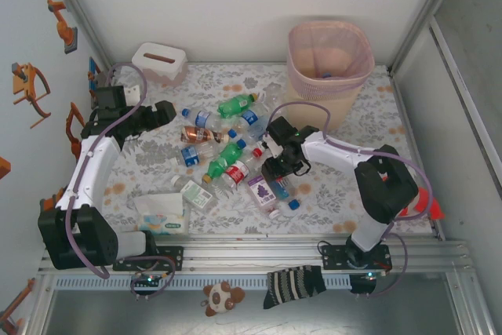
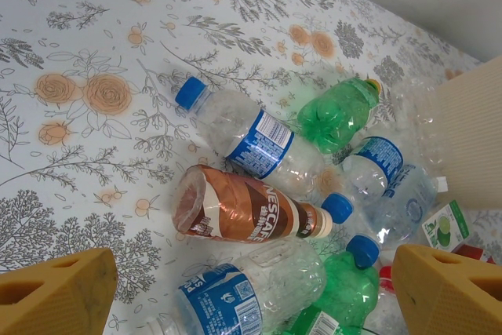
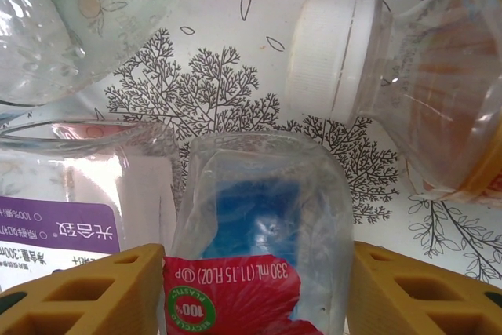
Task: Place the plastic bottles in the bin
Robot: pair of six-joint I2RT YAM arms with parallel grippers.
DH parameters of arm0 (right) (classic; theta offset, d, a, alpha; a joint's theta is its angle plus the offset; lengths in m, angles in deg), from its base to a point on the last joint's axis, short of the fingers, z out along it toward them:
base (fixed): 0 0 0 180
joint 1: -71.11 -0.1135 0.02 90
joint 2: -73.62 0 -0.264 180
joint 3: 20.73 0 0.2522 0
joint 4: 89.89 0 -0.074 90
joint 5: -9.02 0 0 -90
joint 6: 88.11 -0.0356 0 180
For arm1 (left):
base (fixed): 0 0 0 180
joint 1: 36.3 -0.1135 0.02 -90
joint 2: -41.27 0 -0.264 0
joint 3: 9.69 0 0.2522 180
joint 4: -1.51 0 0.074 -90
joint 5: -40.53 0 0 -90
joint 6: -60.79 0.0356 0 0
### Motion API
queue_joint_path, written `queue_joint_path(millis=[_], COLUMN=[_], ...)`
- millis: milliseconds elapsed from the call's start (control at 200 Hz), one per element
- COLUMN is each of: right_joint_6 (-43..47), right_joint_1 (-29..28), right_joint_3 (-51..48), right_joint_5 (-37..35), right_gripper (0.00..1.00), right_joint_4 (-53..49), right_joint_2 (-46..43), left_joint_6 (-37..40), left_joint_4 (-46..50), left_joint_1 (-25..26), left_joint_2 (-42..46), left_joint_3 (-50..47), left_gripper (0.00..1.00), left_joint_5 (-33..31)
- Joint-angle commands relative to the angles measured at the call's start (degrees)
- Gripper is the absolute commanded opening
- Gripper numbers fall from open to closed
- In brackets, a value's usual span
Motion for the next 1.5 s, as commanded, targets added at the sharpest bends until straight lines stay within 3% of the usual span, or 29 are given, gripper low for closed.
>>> queue_joint_path(millis=[0,230,671,1142,1497], right_joint_6=[0.8,0.6,0.1,2.7,7.5], right_joint_1=[-0.1,-0.1,-0.1,0.1,4.9], right_joint_3=[0.5,0.9,3.0,18.2,38.4], right_joint_5=[-0.8,-1.1,-5.6,-13.3,-15.4], right_gripper=[0.61,0.63,0.53,0.52,0.5], right_joint_4=[-0.8,-0.7,-4.1,-11.2,-12.6], right_joint_2=[1.6,1.8,-5.9,-15.6,-13.0], left_joint_6=[-0.5,-0.5,-0.3,-0.2,-0.3], left_joint_4=[-0.2,-0.2,0.0,-0.2,-0.3], left_joint_1=[-0.2,-0.1,0.0,0.1,0.1], left_joint_2=[0.0,-0.3,0.1,1.5,1.7], left_joint_3=[-0.5,-0.4,-0.3,-0.5,-0.5], left_gripper=[0.9,0.9,0.9,0.9,0.9], left_joint_5=[0.8,0.9,0.4,0.6,0.8])
